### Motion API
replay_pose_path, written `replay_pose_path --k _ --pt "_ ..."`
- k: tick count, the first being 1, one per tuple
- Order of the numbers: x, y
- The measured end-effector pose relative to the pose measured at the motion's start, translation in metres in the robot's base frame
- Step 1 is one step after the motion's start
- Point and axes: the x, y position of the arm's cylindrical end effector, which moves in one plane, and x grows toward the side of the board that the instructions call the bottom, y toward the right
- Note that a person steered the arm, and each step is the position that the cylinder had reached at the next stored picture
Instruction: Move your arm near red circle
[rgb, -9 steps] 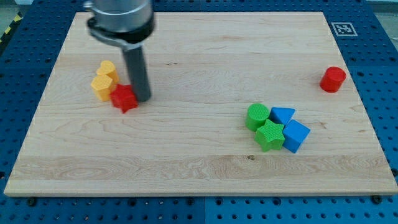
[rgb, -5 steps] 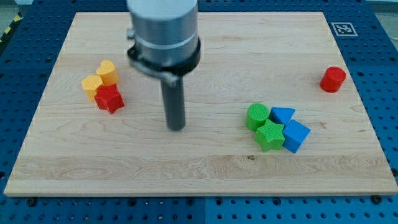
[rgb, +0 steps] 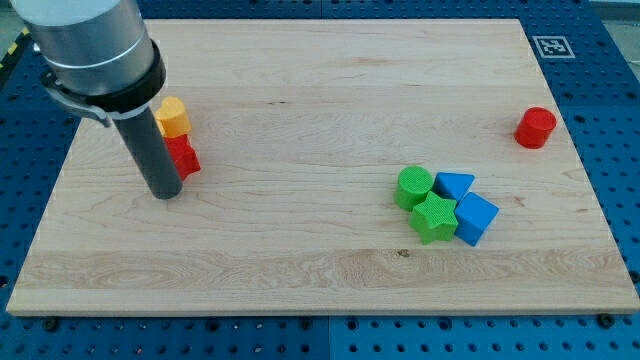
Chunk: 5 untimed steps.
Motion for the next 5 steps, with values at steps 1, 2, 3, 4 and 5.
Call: replay_pose_path --k 1,2,3,4,5 --pt "-0.014 0.006" --pt "-0.019 0.014" --pt "-0.019 0.044" --pt "-0.036 0.098" --pt "-0.078 0.156"
